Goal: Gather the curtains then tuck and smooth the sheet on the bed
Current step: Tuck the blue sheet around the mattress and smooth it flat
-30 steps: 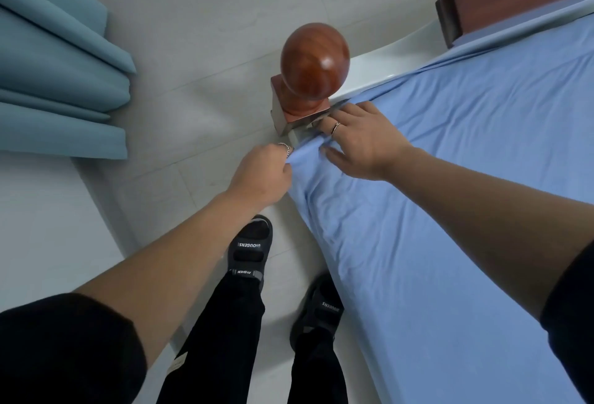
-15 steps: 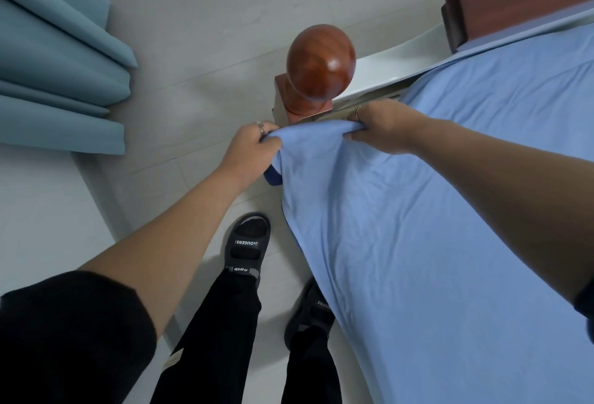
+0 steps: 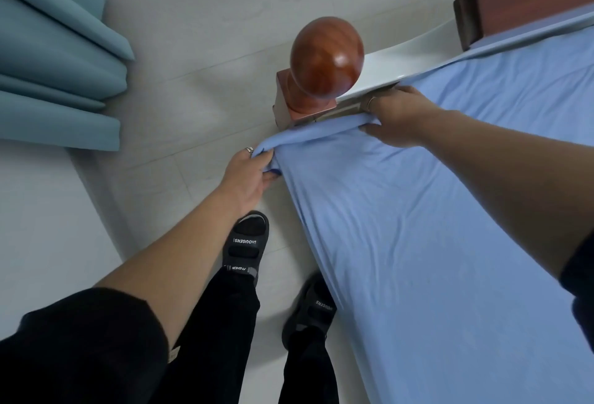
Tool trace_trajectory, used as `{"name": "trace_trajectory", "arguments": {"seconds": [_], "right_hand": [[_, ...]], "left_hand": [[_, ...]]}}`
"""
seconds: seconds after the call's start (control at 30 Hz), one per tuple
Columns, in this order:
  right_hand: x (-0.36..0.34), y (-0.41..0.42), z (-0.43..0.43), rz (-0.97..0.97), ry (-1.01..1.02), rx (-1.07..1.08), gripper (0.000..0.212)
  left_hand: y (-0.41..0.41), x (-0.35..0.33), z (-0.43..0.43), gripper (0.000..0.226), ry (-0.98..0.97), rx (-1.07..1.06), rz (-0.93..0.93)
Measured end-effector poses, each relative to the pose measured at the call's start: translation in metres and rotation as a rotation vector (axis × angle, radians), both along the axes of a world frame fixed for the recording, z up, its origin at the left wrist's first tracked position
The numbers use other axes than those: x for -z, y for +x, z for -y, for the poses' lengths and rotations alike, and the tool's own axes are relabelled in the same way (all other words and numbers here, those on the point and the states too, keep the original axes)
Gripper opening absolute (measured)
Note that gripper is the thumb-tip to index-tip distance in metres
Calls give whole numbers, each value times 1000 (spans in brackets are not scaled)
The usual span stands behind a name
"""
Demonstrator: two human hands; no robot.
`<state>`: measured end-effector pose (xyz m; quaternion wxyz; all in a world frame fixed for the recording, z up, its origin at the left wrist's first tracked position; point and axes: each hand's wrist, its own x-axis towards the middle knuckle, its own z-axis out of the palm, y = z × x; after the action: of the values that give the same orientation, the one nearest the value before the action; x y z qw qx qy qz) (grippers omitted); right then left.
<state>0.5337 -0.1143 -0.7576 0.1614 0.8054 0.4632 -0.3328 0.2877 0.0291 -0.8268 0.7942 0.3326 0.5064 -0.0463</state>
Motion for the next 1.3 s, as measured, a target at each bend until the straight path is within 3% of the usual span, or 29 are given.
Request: {"name": "trace_trajectory", "arguments": {"seconds": [0.17, 0.23, 0.37, 0.43, 0.63, 0.8, 0.9, 1.0, 1.07, 1.2, 1.3], "right_hand": [[-21, 18, -21, -158, -336, 75, 30], [-22, 26, -23, -153, -409, 49, 37], [7, 17, -17, 0, -244, -4, 46], [26, 9, -10, 106, -131, -5, 48], [43, -17, 14, 327, 253, 81, 39], [42, -45, 34, 405, 398, 508, 45], [44, -59, 51, 329, 429, 838, 55], [44, -68, 66, 126, 440, 1136, 49], [34, -69, 78, 18, 430, 1295, 41], [4, -60, 91, -220, 392, 1537, 23], [-28, -40, 107, -343, 482, 1715, 9]], "left_hand": [[-35, -5, -29, 33, -387, 184, 76], [-32, 1, -26, 29, -398, 235, 56], [-13, 37, -18, 13, 72, 339, -178], [-6, 52, -20, 13, 191, 298, -272], [4, 60, -29, 27, 504, 261, -318], [-2, 62, -37, 22, 631, 307, -456], [-5, 54, -33, 31, 630, 523, -500], [0, 23, -12, 20, 715, 731, -400], [6, -11, 9, 24, 758, 831, -323], [35, -80, 45, 15, 620, 1063, -109], [84, -136, 82, 15, 527, 1215, -8]]}}
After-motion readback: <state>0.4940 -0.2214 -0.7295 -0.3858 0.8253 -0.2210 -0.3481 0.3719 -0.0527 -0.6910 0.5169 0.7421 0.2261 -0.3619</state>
